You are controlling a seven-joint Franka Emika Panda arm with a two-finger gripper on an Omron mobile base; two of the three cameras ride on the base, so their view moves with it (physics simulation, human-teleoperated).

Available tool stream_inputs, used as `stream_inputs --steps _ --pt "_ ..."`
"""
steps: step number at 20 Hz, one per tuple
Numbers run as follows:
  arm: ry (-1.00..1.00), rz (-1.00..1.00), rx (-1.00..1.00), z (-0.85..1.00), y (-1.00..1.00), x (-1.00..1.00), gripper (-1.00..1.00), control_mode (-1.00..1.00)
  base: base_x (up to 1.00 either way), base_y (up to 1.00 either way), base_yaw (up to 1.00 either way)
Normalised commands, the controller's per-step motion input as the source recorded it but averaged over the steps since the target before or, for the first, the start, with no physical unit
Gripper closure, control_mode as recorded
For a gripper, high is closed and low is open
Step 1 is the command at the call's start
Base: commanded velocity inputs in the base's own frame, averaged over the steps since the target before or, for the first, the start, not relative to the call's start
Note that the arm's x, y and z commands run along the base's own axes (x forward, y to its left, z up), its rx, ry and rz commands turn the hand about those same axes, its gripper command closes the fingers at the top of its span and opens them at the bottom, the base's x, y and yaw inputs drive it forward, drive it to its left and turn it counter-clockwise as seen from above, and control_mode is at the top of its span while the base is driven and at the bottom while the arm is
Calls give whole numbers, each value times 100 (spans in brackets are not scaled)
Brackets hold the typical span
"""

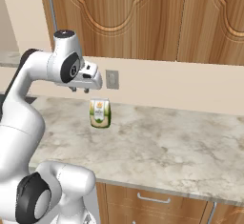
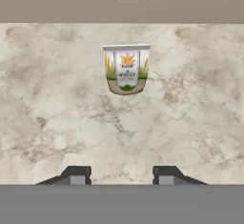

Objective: Pick the dish brush and bar soap from the cabinet and place them on the counter.

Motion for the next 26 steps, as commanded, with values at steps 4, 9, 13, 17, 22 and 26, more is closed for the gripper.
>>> stream_inputs --steps 4,9,13,17,22,26 --pt "-11 0 -2 4 11 -25 -100 -100 0 0 0" --pt "-26 -7 -10 31 68 -2 -100 -100 0 0 0" --pt "-41 -6 -7 37 44 0 -100 -100 0 0 0" --pt "-41 -2 -3 44 17 7 -100 -100 0 0 0" --pt "-30 4 0 55 0 3 -100 -100 0 0 0" --pt "-14 10 0 58 0 0 -100 -100 0 0 0"
